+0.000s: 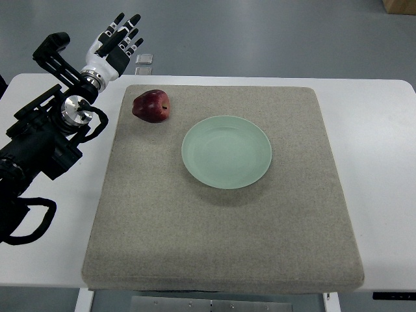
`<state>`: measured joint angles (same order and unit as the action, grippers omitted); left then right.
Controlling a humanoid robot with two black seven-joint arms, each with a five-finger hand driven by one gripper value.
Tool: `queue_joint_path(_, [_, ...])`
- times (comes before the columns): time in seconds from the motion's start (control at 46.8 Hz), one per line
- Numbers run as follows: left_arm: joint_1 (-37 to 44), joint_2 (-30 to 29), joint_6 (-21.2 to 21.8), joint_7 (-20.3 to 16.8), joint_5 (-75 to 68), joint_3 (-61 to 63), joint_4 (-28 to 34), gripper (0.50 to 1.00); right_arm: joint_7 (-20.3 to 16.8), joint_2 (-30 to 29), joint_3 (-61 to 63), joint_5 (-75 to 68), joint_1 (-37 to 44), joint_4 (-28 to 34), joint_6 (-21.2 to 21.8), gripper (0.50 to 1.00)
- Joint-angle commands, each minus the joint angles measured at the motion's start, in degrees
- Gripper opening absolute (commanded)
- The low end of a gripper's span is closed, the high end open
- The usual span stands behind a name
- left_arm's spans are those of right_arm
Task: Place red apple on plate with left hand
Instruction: 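Move the left hand forward over the pad toward the red apple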
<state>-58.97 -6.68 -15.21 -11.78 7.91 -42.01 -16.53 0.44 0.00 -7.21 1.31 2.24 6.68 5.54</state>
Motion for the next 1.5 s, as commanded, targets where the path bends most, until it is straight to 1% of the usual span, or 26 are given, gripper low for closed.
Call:
queue_joint_path(0.0, [0.1, 0.0, 0.0, 0.0, 0.0, 0.0, 0.0, 0.994, 0.0, 0.0, 0.0, 0.0, 0.0, 0.0, 0.0, 0.964])
queue_joint_path(0.064, [0.1, 0.0, 0.1, -0.3, 0.1, -0.2, 0.1, 0.994, 0.0, 0.0, 0.0, 0.0, 0.0, 0.0, 0.0, 0.962])
queue_joint_path(0.15, [0.1, 0.0, 0.1, -1.5, 0.0, -0.1, 0.1, 0.994, 0.0, 0.0, 0.0, 0.0, 0.0, 0.0, 0.0, 0.964])
queue_joint_path(0.62, [-0.7, 0.0, 0.4, -1.5, -0.9, 1.2, -0.2, 0.994, 0.0, 0.0, 0.0, -0.1, 0.0, 0.0, 0.0, 0.964])
queue_joint_path(0.726, [-1.1, -0.1, 0.6, -0.9, -1.2, 1.7, -0.4, 0.994, 0.0, 0.0, 0.0, 0.0, 0.0, 0.0, 0.0, 0.964])
queue_joint_path(1.004, [-4.4, -0.8, -0.1, -0.8, -4.4, 13.8, -0.4, 0.992, 0.0, 0.0, 0.0, -0.1, 0.0, 0.0, 0.0, 0.964])
queue_joint_path(1.218, [-6.9, -1.0, -0.3, -0.8, -11.7, 19.4, -0.5, 0.994, 0.0, 0.0, 0.0, 0.0, 0.0, 0.0, 0.0, 0.964])
queue_joint_path(1.474, [-8.2, -1.8, -0.3, -0.8, -29.9, 20.8, -3.5, 0.992, 0.0, 0.0, 0.0, 0.0, 0.0, 0.0, 0.0, 0.964])
